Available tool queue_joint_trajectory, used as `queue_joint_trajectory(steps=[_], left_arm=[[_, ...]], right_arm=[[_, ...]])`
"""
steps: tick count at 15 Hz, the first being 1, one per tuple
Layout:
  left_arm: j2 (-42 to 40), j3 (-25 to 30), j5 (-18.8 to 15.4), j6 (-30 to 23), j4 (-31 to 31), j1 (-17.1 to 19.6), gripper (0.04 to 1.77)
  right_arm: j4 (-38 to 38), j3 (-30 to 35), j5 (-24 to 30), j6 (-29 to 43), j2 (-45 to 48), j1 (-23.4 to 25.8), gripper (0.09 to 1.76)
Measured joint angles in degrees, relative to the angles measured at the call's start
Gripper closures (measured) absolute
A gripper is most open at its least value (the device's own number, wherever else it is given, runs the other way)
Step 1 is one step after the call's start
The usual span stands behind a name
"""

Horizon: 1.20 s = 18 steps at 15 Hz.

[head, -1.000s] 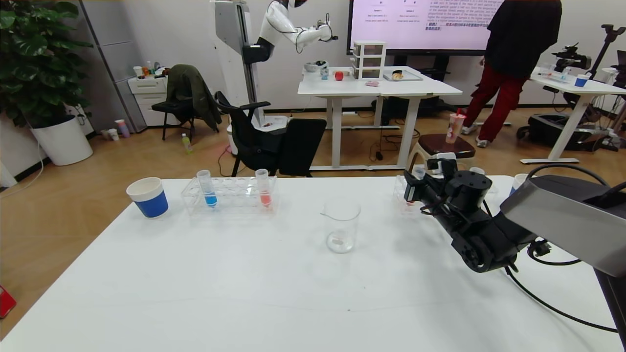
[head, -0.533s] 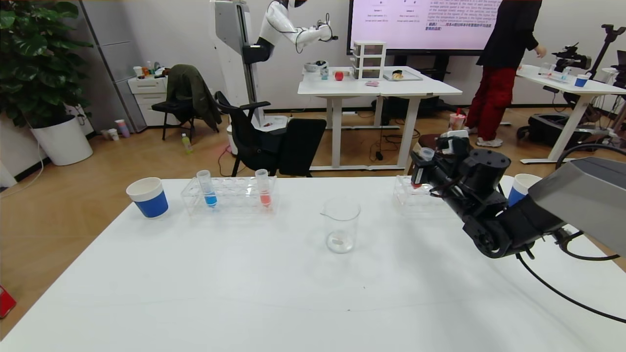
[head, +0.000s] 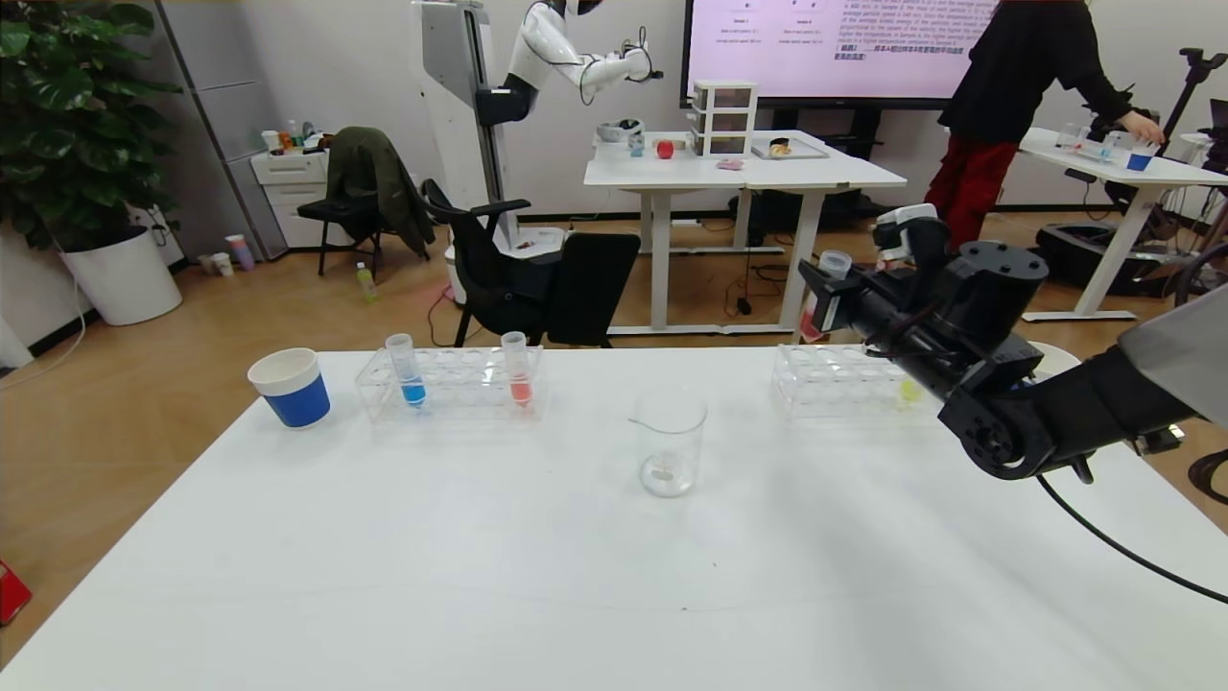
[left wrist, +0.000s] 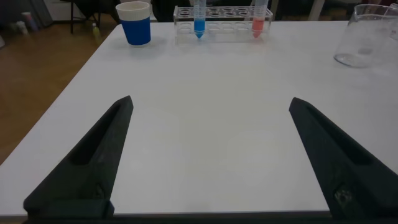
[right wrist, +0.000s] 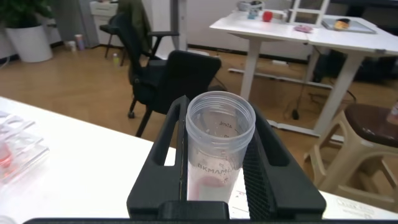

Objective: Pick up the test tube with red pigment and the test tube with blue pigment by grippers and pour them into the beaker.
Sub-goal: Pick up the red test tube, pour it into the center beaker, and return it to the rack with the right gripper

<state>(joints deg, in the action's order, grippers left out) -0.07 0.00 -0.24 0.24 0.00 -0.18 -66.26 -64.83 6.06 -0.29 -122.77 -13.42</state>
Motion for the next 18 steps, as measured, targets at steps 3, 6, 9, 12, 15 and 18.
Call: queue_joint_trajectory(steps=[3,6,9,12,15,18], left_arm=[[0.0,0.0,0.0,0.0,0.0,0.0,0.06],[0.0,0.0,0.0,0.0,0.0,0.0,0.06],[0.0,0.0,0.0,0.0,0.0,0.0,0.06],[0.0,0.0,0.0,0.0,0.0,0.0,0.06],[0.0,0.0,0.0,0.0,0.0,0.0,0.06],[0.0,0.0,0.0,0.0,0.0,0.0,0.06]], right_arm=[[-2.1,1.0,12.2,-4.5,0.1,-1.3,1.34],[-4.8,1.7,20.4,-14.6,-0.9,-3.0,1.34],[-9.6,0.2,25.2,-21.3,-3.5,-5.0,1.34],[-9.5,-0.9,28.3,-30.5,-5.2,-6.3,1.34],[-9.5,-4.3,32.5,-38.6,-7.4,-6.2,1.34],[-9.6,-7.0,37.3,-45.8,-9.8,-5.3,1.34]])
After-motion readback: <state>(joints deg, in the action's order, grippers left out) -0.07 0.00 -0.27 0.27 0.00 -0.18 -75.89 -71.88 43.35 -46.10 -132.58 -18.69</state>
